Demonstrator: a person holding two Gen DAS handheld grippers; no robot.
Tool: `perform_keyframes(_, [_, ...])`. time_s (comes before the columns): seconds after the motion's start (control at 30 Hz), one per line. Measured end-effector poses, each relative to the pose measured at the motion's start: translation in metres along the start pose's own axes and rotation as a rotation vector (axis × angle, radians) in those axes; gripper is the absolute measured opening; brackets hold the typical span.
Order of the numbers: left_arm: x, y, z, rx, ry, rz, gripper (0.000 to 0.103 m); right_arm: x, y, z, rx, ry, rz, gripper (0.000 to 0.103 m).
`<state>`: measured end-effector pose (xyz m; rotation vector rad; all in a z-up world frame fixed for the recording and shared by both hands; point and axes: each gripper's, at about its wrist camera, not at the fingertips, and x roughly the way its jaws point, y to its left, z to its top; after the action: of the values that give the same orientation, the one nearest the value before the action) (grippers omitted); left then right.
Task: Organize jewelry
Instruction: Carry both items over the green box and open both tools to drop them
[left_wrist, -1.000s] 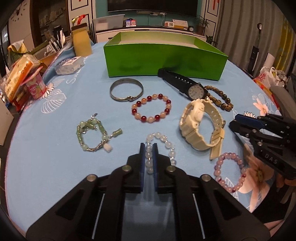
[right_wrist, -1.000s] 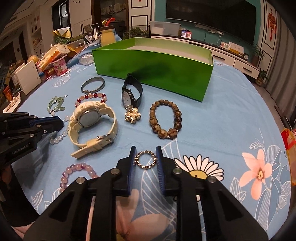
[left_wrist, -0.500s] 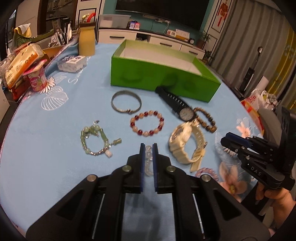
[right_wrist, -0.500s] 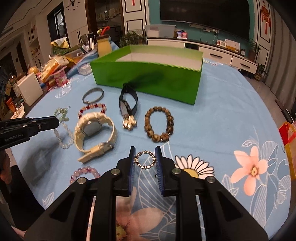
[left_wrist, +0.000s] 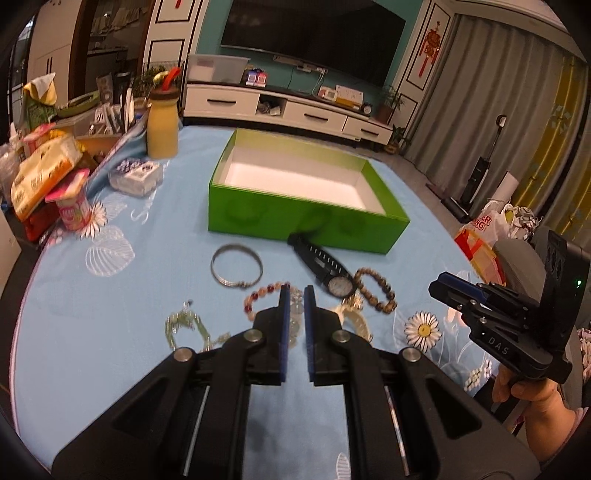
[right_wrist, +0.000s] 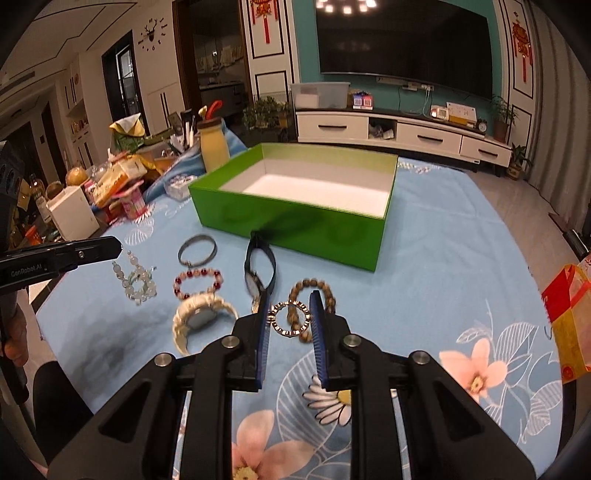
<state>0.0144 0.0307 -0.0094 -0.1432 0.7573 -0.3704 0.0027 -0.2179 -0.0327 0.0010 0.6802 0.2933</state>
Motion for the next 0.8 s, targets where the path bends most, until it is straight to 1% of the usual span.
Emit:
perform_keyframes(0.23, [0.000, -0.006, 0.035, 0.024, -0.058, -0.010, 0.007, 0.000, -0.006, 0.022, 0.002, -0.047, -0.005, 0.021])
perform_keyframes(0.47, [0.015, -0.007, 0.073, 0.011, -0.073, -0.030, 0.007, 0.006, -0.016, 0.048, 0.027, -0.095, -0.003, 0.021])
perform_keyframes(0.63, [0.036, -0.006, 0.102, 0.007, -0.069, -0.024, 0.007, 0.019, -0.028, 0.070, 0.049, -0.117, 0.002, 0.021])
perform_keyframes(0.8, [0.069, -0.006, 0.126, 0.006, -0.048, 0.006, 0.007, 0.042, -0.040, 0.087, 0.085, -0.108, 0.020, 0.021])
